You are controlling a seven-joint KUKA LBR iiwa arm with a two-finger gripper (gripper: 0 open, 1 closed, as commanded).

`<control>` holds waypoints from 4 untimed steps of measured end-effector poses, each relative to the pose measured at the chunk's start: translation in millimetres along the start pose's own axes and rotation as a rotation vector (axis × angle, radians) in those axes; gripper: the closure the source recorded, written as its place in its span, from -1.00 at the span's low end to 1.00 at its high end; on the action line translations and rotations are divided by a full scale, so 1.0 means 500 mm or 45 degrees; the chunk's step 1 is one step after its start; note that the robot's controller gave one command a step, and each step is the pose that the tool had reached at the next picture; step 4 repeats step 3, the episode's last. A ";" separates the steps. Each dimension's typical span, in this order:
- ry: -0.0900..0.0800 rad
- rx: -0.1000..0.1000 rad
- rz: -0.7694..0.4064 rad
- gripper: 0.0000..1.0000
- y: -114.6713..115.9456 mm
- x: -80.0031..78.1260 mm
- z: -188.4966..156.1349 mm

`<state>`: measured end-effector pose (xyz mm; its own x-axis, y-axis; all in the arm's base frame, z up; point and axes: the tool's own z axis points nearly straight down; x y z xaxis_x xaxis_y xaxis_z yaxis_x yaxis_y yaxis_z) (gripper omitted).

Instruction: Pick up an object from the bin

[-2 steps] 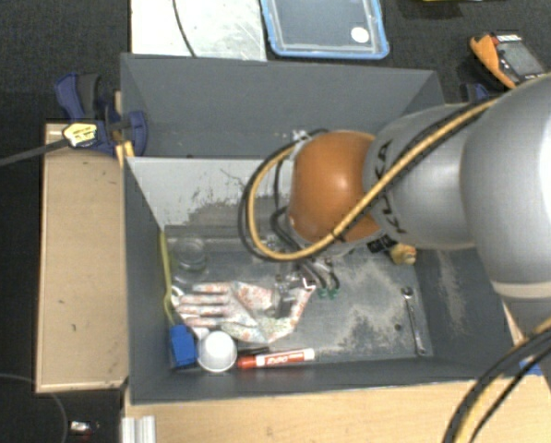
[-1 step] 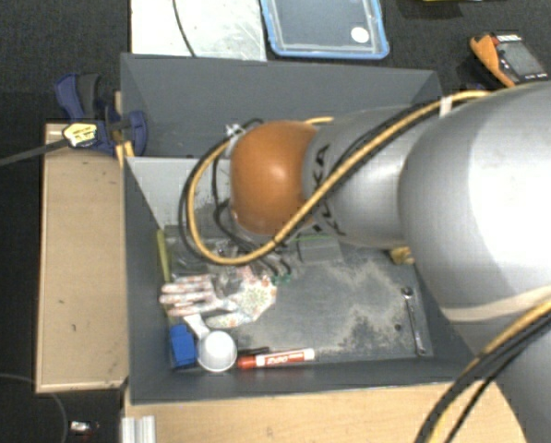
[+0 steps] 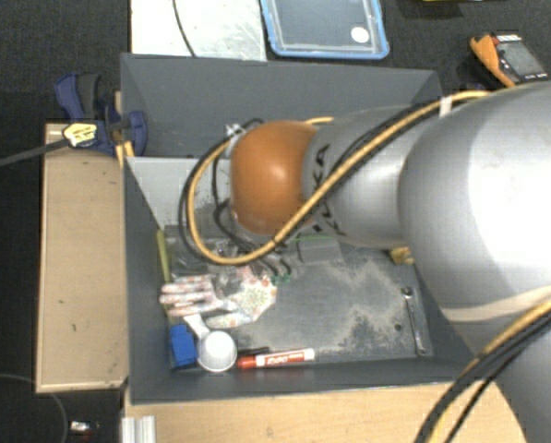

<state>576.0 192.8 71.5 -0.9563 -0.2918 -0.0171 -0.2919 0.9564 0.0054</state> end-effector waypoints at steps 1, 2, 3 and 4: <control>0.009 -0.001 0.001 1.00 -0.006 0.013 -0.018; -0.005 0.001 -0.013 1.00 -0.023 0.016 -0.109; 0.008 0.000 -0.214 1.00 -0.037 0.048 -0.232; 0.008 0.000 -0.214 1.00 -0.037 0.048 -0.232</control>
Offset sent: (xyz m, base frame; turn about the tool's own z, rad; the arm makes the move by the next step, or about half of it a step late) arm -0.0102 -0.0184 -0.0015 -0.0597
